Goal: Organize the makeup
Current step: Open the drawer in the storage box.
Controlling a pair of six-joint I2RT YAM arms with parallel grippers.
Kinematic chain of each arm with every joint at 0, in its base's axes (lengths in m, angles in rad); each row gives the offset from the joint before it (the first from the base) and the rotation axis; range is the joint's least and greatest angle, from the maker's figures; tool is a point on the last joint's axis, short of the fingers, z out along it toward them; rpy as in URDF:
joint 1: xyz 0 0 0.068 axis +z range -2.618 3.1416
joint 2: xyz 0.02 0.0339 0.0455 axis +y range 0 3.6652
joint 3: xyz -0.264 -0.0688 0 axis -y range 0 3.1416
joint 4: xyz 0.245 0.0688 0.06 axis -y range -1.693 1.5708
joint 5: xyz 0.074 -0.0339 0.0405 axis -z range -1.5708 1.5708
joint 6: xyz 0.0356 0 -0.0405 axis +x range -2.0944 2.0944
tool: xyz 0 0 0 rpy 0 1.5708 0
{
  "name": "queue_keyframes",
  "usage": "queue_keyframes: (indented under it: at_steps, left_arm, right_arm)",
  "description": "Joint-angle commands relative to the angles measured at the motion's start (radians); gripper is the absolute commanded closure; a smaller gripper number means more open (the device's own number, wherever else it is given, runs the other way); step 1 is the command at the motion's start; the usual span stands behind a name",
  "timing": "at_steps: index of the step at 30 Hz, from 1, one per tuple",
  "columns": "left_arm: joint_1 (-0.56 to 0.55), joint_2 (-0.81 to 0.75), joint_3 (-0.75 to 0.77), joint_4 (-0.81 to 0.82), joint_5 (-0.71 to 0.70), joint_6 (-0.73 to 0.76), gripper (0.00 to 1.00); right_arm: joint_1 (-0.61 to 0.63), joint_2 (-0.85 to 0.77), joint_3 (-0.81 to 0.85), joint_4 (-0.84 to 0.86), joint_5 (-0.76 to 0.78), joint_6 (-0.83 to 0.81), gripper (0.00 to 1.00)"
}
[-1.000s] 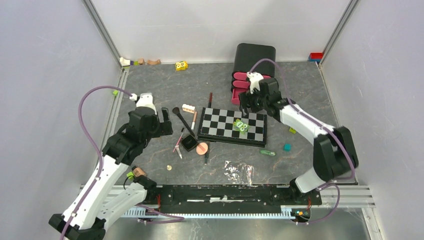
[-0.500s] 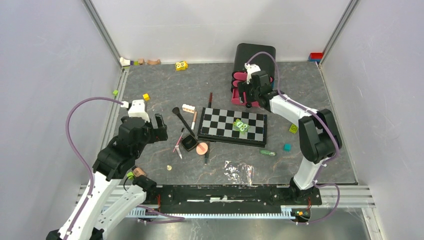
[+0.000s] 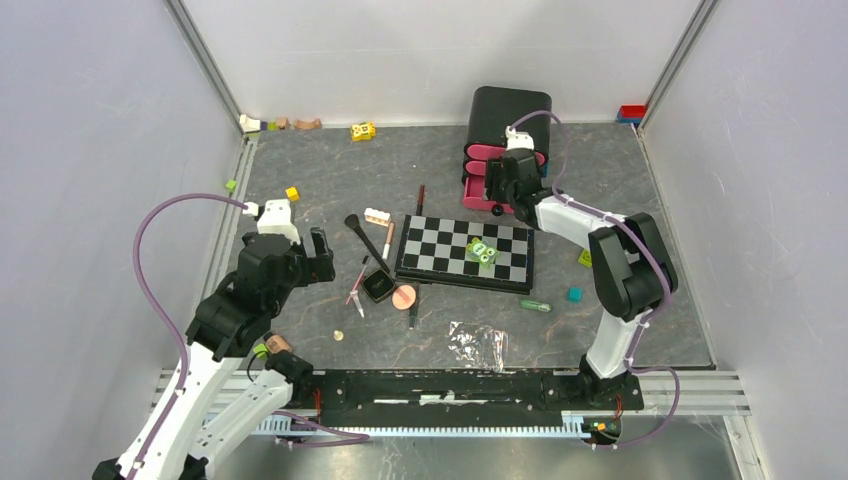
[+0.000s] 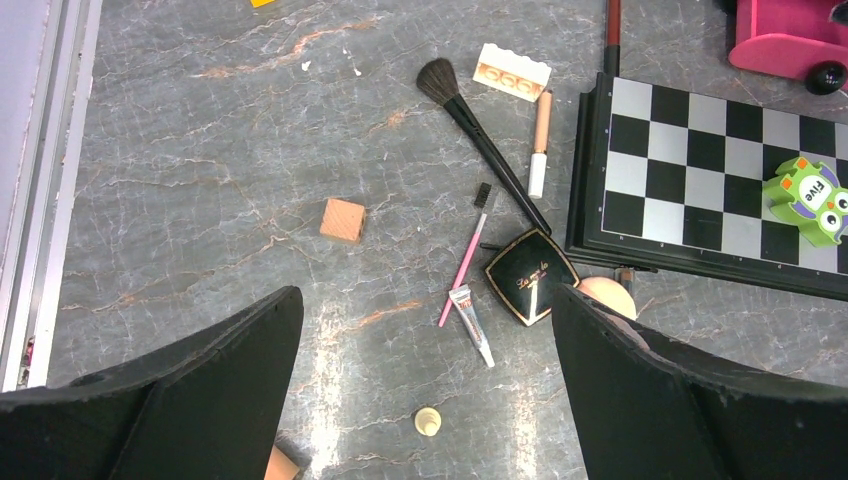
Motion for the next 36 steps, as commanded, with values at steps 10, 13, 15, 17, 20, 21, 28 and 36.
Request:
queue_keyframes:
  at_steps: [10, 13, 15, 17, 20, 21, 28, 36]
  left_arm:
    - [-0.004, -0.013, -0.010, 0.024, -0.025, 0.042, 0.00]
    - [-0.004, -0.010, -0.010, 0.026, -0.022, 0.044, 0.00]
    - [-0.003, -0.007, -0.010, 0.027, -0.020, 0.044, 0.00]
    - [-0.003, -0.005, -0.010, 0.026, -0.020, 0.044, 0.00]
    - [-0.003, -0.006, -0.010, 0.025, -0.022, 0.044, 0.00]
    - [-0.003, -0.009, -0.011, 0.026, -0.023, 0.044, 0.00]
    - [-0.003, -0.006, -0.012, 0.029, -0.023, 0.044, 0.00]
    - [-0.004, -0.008, -0.013, 0.029, -0.028, 0.044, 0.00]
  right_arm:
    - [-0.002, 0.068, -0.023, -0.003, 0.078, 0.072, 0.37]
    - [0.000, 0.046, -0.052, -0.012, 0.064, 0.079, 0.38]
    - [0.000, 0.029, -0.072, -0.025, 0.052, 0.089, 0.39]
    - [0.001, 0.014, -0.088, -0.033, 0.039, 0.094, 0.39]
    - [0.006, 0.002, -0.104, -0.058, 0.027, 0.097, 0.40]
    - [0.006, -0.001, -0.109, -0.064, 0.021, 0.096, 0.40]
    - [0.011, -0.032, -0.140, -0.102, -0.018, 0.091, 0.40]
    - [0.014, -0.061, -0.116, -0.111, -0.024, 0.066, 0.39]
